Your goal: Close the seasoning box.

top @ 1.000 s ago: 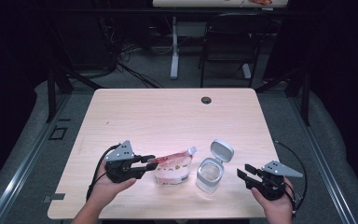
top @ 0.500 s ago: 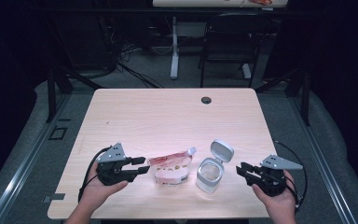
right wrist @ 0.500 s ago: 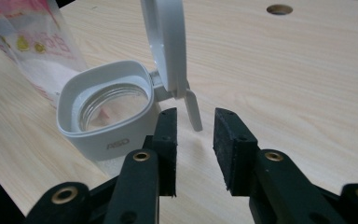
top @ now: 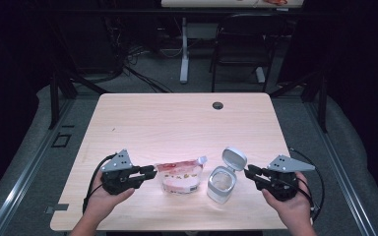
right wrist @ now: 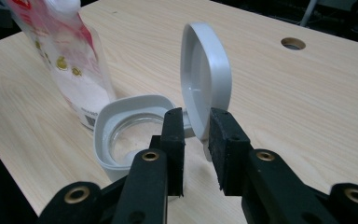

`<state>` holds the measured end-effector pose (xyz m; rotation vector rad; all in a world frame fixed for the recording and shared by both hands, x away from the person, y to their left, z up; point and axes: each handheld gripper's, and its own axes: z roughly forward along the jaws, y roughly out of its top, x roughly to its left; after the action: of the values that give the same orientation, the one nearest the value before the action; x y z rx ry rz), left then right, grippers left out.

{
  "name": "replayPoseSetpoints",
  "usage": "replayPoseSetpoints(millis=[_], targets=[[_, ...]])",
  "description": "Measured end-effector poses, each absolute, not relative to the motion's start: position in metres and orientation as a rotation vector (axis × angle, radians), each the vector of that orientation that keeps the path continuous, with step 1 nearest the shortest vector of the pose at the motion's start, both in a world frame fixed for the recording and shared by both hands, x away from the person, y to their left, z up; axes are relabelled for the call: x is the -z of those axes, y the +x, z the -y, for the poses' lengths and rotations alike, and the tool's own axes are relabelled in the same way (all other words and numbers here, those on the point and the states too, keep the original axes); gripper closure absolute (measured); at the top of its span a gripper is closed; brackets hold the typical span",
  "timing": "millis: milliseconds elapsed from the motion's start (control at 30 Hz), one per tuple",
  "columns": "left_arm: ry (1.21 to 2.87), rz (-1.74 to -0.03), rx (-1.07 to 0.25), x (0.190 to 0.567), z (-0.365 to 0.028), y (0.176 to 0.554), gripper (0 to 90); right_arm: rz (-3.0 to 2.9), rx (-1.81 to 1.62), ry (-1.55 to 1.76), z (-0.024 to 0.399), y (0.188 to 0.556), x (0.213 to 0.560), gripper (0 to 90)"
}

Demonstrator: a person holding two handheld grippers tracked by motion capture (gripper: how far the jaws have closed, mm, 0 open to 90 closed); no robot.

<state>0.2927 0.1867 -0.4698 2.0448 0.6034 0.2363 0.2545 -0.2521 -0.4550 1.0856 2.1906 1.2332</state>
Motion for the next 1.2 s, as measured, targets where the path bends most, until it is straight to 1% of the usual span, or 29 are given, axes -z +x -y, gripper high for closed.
replayPoseSetpoints(millis=[67, 233, 400, 933, 1200], targets=[[2.038, -0.610, -0.240, 0.469, -0.188, 0.292, 74.8, -2.194, -1.244, 1.069, 0.250, 0.255, 0.452, 76.5], [2.027, -0.630, -0.249, 0.468, -0.193, 0.292, 68.3, -2.211, -1.254, 1.027, 0.243, 0.254, 0.440, 76.4], [2.028, -0.664, -0.268, 0.470, -0.199, 0.292, 65.6, -2.239, -1.289, 0.991, 0.237, 0.257, 0.430, 75.5], [2.040, -0.690, -0.234, 0.486, -0.204, 0.297, 63.5, -2.374, -1.307, 0.790, 0.205, 0.282, 0.406, 74.3], [2.042, -0.684, -0.234, 0.488, -0.204, 0.298, 63.6, -2.446, -1.240, 0.686, 0.184, 0.292, 0.391, 74.2]])
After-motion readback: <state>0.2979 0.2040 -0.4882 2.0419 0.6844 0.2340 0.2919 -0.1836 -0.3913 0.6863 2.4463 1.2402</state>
